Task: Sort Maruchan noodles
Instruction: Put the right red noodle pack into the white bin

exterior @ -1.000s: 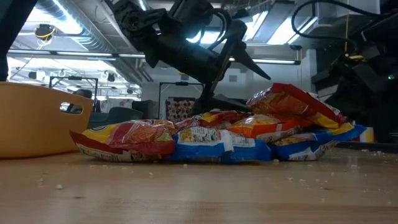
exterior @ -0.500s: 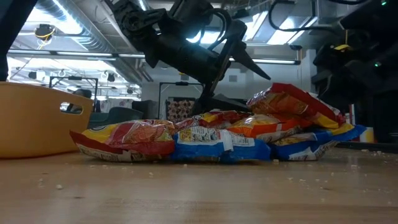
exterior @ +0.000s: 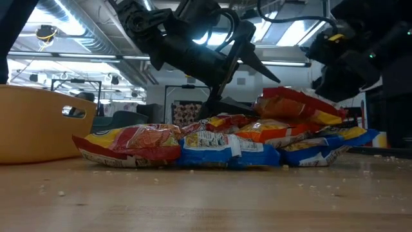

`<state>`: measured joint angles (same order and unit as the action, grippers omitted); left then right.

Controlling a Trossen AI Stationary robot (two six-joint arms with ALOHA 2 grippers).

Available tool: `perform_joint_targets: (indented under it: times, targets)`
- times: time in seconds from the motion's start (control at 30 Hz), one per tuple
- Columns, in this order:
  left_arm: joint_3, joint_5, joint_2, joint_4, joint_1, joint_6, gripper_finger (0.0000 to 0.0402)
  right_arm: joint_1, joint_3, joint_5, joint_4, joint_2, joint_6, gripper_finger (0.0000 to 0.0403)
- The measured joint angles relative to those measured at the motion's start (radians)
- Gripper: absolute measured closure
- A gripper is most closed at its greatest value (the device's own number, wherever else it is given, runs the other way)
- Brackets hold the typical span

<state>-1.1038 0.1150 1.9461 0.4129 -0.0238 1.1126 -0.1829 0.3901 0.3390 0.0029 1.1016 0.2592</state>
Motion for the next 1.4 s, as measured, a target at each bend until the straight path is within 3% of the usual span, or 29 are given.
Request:
perform_joint_targets:
  times: [0.3,0.7,1.4]
  targets:
    - [0.0,0.0,0.0,0.0,0.0,0.001,0.0109,0.0,0.004,0.007,0.127,0.089,-0.029,0.0121]
    - [0.0,-0.002,0.0,0.0,0.0,0.011,0.0113,0.0,0.004,0.011,0.216,0.096,-0.09,0.0121]
    - [0.002,-0.019,0.003,0.033,0.011,0.011,0.022,0.0,0.003,0.074,0.291,0.095,-0.207,0.0121]
